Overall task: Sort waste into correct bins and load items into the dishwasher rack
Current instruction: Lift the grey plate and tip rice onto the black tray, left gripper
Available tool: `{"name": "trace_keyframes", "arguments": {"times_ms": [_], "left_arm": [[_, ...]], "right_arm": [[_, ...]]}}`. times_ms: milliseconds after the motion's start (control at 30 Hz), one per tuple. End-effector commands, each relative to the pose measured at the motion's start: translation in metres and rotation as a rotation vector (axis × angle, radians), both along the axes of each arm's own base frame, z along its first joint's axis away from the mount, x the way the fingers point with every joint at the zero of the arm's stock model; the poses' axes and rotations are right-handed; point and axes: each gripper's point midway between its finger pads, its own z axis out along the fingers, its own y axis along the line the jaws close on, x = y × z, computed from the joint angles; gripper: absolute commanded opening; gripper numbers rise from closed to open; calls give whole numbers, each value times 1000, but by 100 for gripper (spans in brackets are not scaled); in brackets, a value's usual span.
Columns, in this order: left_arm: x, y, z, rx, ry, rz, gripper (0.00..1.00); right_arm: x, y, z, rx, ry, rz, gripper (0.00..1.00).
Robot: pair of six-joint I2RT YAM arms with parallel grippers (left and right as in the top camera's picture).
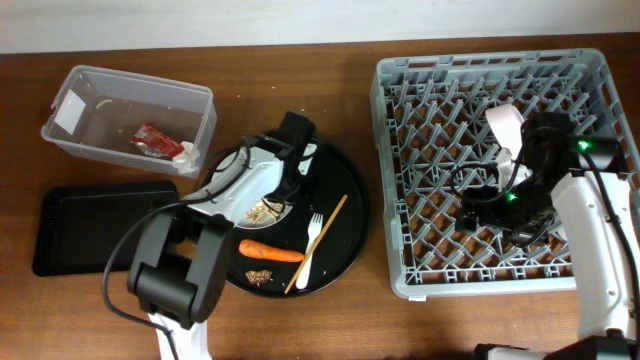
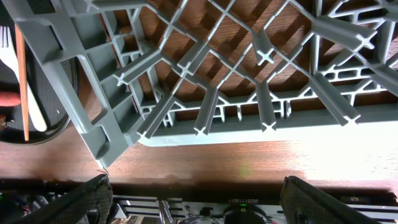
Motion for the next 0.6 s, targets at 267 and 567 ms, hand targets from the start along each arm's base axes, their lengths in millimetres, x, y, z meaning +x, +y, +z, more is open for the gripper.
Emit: {"name": "trace_keyframes", "arguments": {"times_ms": [267, 567], "left_arm": [[-3, 22, -17, 163, 2, -1, 9], [1, 46, 18, 317, 11, 15, 0]], "right_arm": [[-2, -2, 1, -13, -5, -1, 90], [-2, -2, 1, -13, -5, -2, 89]]}}
